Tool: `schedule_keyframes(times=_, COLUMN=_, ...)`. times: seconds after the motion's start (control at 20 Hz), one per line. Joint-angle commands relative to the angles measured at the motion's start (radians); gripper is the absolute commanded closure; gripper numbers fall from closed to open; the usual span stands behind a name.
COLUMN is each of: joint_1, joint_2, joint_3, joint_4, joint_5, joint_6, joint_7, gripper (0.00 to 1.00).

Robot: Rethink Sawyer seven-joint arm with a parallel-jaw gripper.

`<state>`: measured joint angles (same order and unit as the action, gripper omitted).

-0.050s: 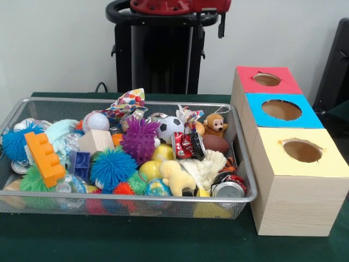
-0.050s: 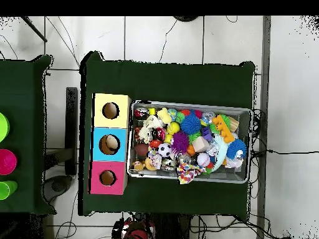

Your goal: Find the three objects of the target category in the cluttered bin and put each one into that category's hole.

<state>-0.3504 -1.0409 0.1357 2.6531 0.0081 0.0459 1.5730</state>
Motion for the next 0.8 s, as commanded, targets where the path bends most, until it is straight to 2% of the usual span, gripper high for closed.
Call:
schedule_keyframes(times=0.05, joint_1=-0.02, joint_2=0.183, joint_3=0.04, joint_4=-0.03, joint_5=-0.085, joint_6=-0.143, joint_7=0.149, gripper=0.0)
schedule_keyframes(times=0.4, joint_1=-0.008, joint_2=0.199, joint_3=0.026, joint_4=-0.032, joint_5=-0.115, joint_6=-0.148, joint_7=0.173, gripper=0.0)
schedule_keyframes(times=0.8, joint_1=0.032, joint_2=0.29, joint_3=0.01, joint_4=-0.072, joint_5=-0.126, joint_6=-0.214, joint_7=0.2, gripper=0.0)
